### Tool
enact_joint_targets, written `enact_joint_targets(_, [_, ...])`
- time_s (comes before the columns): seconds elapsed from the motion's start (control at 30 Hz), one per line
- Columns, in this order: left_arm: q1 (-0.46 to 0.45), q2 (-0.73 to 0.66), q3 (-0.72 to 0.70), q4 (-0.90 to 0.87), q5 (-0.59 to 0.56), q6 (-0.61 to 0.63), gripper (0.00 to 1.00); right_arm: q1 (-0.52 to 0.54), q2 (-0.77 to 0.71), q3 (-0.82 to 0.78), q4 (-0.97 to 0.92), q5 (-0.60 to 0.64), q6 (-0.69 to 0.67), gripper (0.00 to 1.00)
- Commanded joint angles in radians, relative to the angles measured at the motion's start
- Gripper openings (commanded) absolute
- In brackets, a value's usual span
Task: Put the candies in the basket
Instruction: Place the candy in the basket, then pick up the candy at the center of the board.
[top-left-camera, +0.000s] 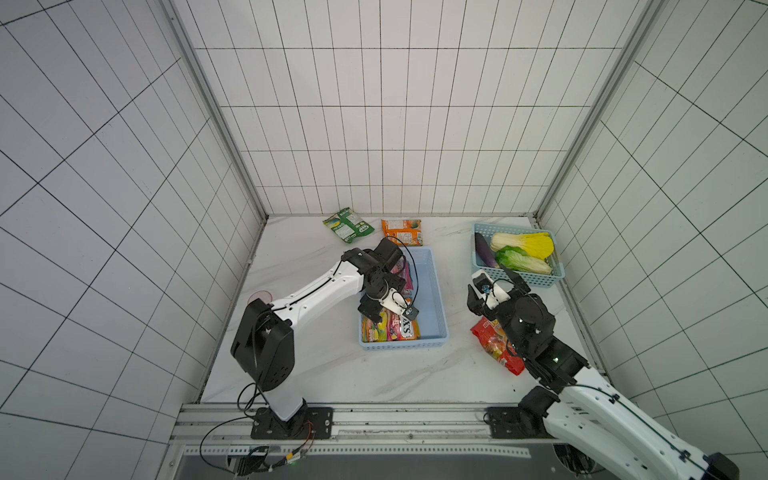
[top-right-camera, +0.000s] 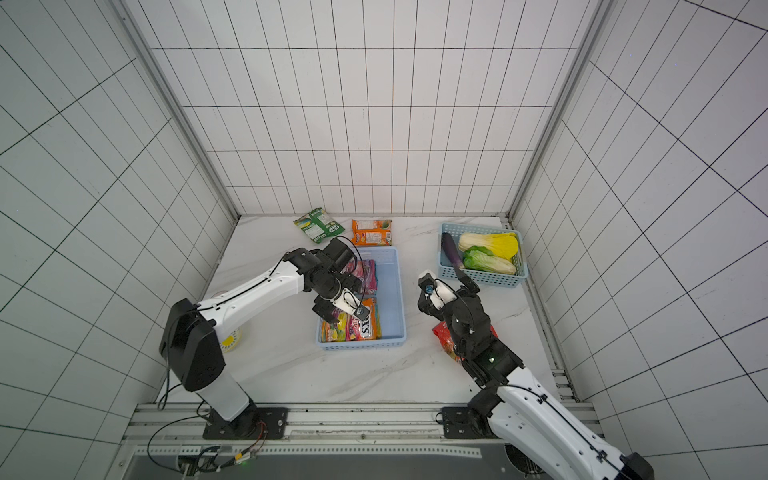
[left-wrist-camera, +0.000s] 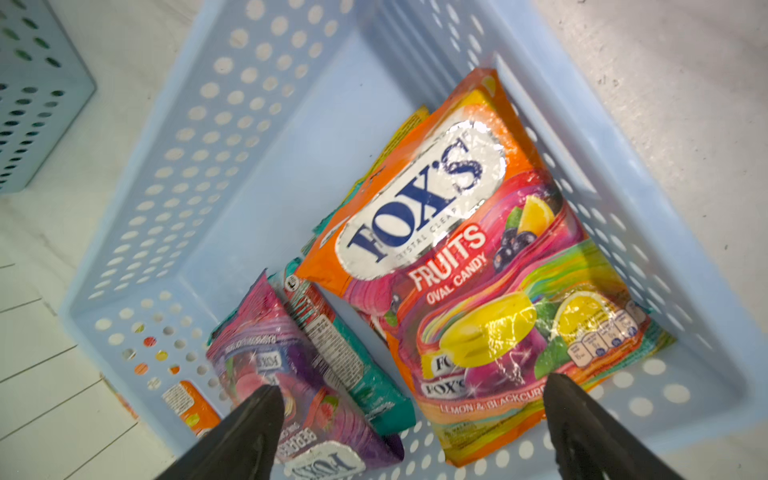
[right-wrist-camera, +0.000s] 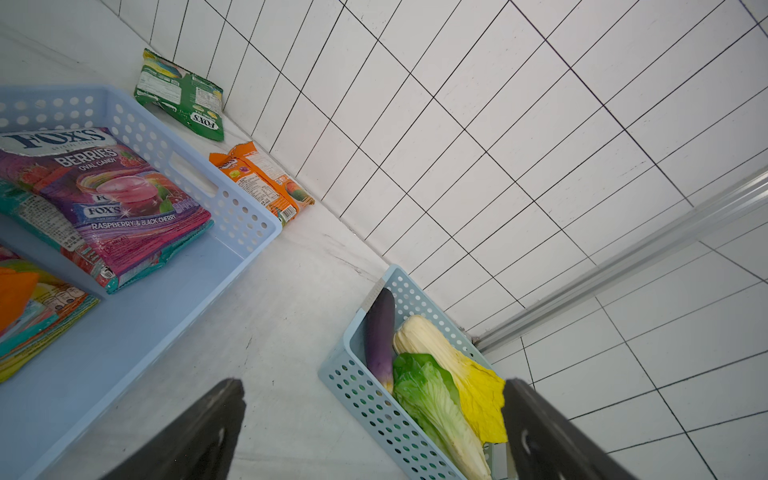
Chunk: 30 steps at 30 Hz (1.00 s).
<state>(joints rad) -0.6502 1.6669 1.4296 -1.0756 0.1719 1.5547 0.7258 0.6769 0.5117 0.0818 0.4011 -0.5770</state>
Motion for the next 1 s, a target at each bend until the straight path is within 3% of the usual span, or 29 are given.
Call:
enact_joint_targets(0.0, [0.049, -0.043, 0.038, -0.018, 0.072, -0.077, 0.96, -0.006, 0.002, -0.018, 0.005, 0.011, -0.003, 0.99])
enact_joint_targets(0.33, [0.17, -0.175, 0.018, 0.149, 0.106, -0.435, 0.92, -0.007, 0.038, 0.022, -0.023, 0.08, 0.009, 0.99])
enact_joint_targets(0.47, [0.209, -0.223, -0.007, 0.209, 0.091, -0.581, 0.91, -0.009, 0.018, 0.049, -0.029, 0.082, 0.03, 0.99])
enact_joint_targets(0.57, [0.22, -0.259, -0.015, 0.27, 0.017, -0.728, 0.93, -0.011, 0.032, 0.086, -0.059, 0.105, 0.069, 0.99])
enact_joint_targets(0.8, [0.259, -0.335, -0.037, 0.386, -0.125, -1.02, 0.97, -0.02, 0.194, 0.265, -0.16, 0.094, 0.192, 0.99])
enact_joint_targets(0.97, [0.335, -0.387, -0.059, 0.407, -0.079, -1.212, 0.97, -0.035, 0.34, 0.424, -0.248, 0.016, 0.282, 0.99])
